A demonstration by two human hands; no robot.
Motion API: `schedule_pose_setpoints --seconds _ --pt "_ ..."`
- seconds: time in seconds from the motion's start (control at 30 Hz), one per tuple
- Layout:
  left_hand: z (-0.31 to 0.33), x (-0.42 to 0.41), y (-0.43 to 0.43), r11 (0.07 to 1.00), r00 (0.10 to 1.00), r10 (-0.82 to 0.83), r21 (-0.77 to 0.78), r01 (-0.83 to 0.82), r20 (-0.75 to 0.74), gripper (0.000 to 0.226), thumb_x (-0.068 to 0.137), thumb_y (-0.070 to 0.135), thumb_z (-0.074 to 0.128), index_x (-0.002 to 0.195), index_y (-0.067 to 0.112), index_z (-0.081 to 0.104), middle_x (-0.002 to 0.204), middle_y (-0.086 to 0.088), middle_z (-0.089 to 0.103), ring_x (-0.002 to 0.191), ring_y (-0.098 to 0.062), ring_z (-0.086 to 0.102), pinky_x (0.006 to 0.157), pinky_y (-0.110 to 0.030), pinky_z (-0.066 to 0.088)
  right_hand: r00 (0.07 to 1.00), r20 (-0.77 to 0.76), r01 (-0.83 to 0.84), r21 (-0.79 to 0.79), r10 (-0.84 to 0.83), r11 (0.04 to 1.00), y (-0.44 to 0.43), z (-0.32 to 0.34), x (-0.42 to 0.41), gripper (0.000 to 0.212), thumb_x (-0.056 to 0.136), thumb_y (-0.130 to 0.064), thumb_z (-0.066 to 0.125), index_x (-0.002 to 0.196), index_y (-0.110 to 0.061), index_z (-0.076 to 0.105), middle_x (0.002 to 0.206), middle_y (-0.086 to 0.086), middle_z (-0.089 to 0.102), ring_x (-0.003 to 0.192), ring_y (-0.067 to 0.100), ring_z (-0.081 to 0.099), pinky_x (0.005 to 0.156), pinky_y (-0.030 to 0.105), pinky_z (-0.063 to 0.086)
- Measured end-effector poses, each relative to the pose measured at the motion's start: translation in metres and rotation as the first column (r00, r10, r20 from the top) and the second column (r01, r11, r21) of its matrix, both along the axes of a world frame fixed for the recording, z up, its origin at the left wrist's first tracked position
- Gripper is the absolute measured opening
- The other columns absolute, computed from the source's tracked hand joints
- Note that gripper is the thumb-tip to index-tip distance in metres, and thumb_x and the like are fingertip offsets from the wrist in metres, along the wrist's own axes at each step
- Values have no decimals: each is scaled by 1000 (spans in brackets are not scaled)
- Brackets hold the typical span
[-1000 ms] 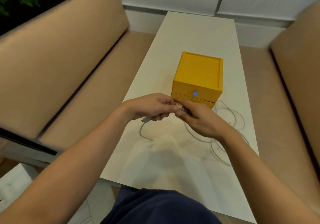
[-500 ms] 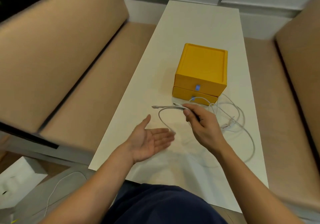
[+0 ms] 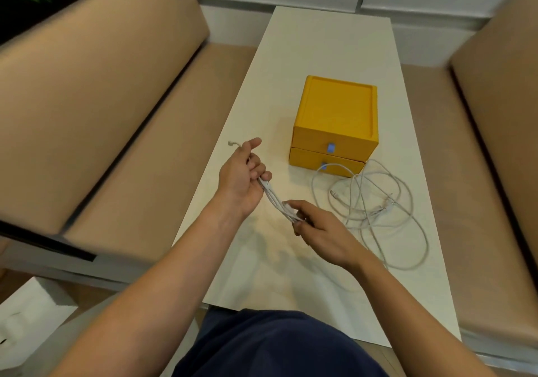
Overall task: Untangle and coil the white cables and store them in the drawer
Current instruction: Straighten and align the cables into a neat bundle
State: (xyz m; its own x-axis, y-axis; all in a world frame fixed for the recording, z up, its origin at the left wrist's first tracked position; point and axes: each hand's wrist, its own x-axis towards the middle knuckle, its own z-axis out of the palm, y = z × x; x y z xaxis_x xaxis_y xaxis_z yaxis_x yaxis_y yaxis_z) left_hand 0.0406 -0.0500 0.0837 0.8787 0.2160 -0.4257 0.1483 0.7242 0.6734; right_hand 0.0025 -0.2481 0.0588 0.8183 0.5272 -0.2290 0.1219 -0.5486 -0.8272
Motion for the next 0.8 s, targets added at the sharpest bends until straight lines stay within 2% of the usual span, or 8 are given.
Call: schedule_pose_setpoints --seconds 0.07,0.13,0.2,0.3,0.37,0.47,0.63,0.8 --pt "9 0 0 1000 998 -26 19 25 53 38 111 39 38 125 10 60 56 5 27 45 -9 24 48 -24 32 997 -71 -35 37 38 999 4 4 1 39 102 -16 51 132 -40 60 77 -18 57 69 0 50 67 20 40" --pt "18 1 4 1000 996 -24 5 24 90 44 110 48 36 128 13 55 57 4 28 45 -10 26 50 -26 35 991 -131 -15 131 32 991 3 4 -1 25 104 -30 57 126 -39 64 74 -21 52 68 -1 46 67 17 38" --pt "27 5 13 1000 995 25 9 -26 94 42 109 50 37 126 15 55 60 4 37 48 -10 37 55 -27 43 987 -156 68 188 -38 980 2 2 -1 24 102 -49 56 117 -37 70 73 -21 51 68 1 46 70 24 40" --pt "38 13 31 984 980 174 -66 -168 94 31 111 39 40 117 13 56 65 2 48 52 -11 46 53 -25 44 979 -146 165 154 -143 974 -2 -2 -1 45 95 -67 54 100 -25 67 72 -14 45 68 9 43 70 37 38" --pt "41 14 42 973 969 228 -65 -222 92 23 111 32 40 112 15 55 61 3 42 47 -9 37 45 -22 34 967 -206 187 180 -149 966 -4 -6 -1 42 98 -55 58 98 -13 56 76 -5 44 69 15 44 68 38 41" --pt "42 7 44 977 973 207 23 -211 99 25 112 29 39 100 15 56 61 5 38 47 -8 30 43 -21 28 931 -336 241 282 -140 929 -4 -6 -2 21 105 -33 58 96 -15 50 77 1 45 65 16 42 65 30 40" --pt "50 -4 44 970 971 189 -183 -160 149 26 106 10 36 105 6 62 69 0 48 55 -11 42 51 -22 38 810 -554 458 390 -193 799 5 3 -1 35 108 -38 48 118 -7 60 73 2 33 61 16 28 63 31 32" --pt "67 -12 47 959 951 149 -273 -72 271 23 109 13 45 109 4 66 86 -2 70 69 -8 66 61 -23 55 711 -683 594 454 -169 665 11 11 1 15 106 -27 55 106 -13 62 88 10 65 73 23 63 76 38 47"
